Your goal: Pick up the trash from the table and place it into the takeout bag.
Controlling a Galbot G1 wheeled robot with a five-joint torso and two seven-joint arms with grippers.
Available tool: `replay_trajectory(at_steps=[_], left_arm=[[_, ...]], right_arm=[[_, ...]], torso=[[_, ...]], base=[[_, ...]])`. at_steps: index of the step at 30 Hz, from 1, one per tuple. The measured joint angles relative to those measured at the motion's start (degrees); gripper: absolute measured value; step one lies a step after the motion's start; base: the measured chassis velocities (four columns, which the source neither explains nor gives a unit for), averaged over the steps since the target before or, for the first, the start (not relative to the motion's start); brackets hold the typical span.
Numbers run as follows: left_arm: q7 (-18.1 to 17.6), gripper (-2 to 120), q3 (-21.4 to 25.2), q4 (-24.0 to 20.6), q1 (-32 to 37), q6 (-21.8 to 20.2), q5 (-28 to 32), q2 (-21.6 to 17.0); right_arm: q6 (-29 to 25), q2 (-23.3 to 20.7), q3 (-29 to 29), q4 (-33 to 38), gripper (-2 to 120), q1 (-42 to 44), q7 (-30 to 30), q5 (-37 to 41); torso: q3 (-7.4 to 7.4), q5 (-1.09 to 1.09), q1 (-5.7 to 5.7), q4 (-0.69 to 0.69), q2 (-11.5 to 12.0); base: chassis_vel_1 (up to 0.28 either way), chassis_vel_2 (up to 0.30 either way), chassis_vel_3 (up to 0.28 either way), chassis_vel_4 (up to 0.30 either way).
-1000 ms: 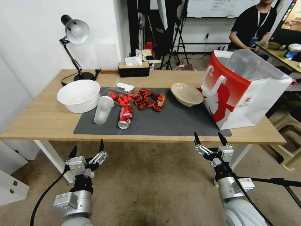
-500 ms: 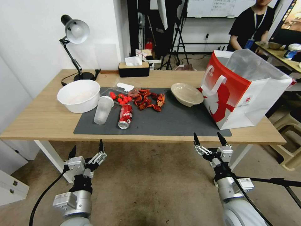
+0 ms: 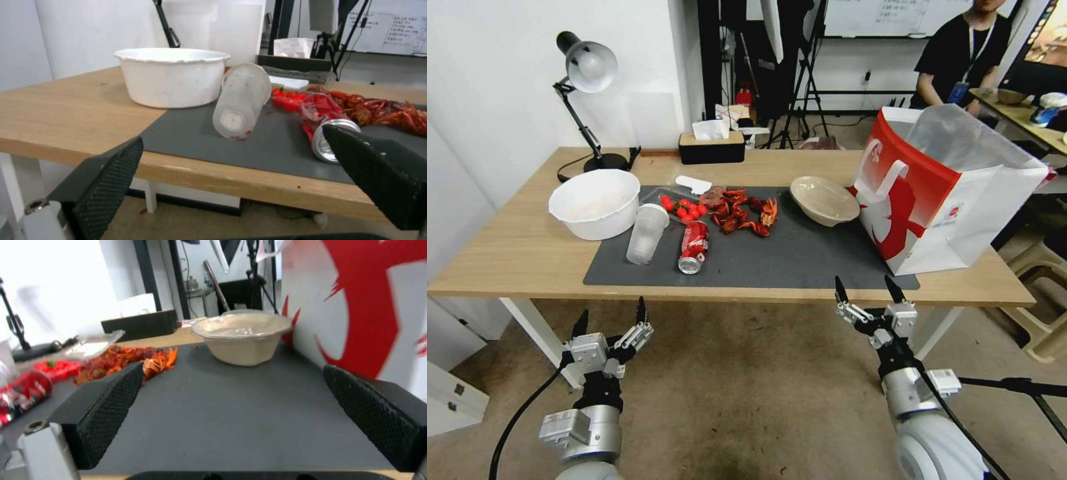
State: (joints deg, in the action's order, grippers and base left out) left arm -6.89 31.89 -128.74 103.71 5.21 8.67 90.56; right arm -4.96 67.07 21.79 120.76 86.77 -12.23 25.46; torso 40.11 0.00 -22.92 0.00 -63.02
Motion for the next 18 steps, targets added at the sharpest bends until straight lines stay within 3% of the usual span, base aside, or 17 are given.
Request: replay_trajectory(at_steps=[8, 11, 18], left_arm=[[0.07, 100, 0.02, -0.10, 0.10, -0.08, -0.13, -0.01], [0.09, 100, 0.05, -0.13, 0.07, -0.18, -0.21, 0.00], [0.10, 100, -0.19, -0.13, 0.12, -0.24, -0.67, 0.29]], right_arm=[[7.99, 0.39, -1.73, 0.29, 100, -7.32, -5.08, 12.21], [11.94, 0.93, -2.67, 0.08, 100, -12.26, -10.08, 22.48], [15.39, 3.10, -3.76, -1.71, 100, -21.58, -18.00, 36.44]], torso=[[0.00, -0.01, 0.00, 0.00, 0.00], [0.00, 0.00, 0.00, 0.00, 0.00], [0.00, 0.00, -0.01, 0.00, 0.00]], base=[[0.000, 0.000, 0.000, 0.000], [0.000, 0.000, 0.000, 0.000], [0.000, 0.000, 0.000, 0.000]])
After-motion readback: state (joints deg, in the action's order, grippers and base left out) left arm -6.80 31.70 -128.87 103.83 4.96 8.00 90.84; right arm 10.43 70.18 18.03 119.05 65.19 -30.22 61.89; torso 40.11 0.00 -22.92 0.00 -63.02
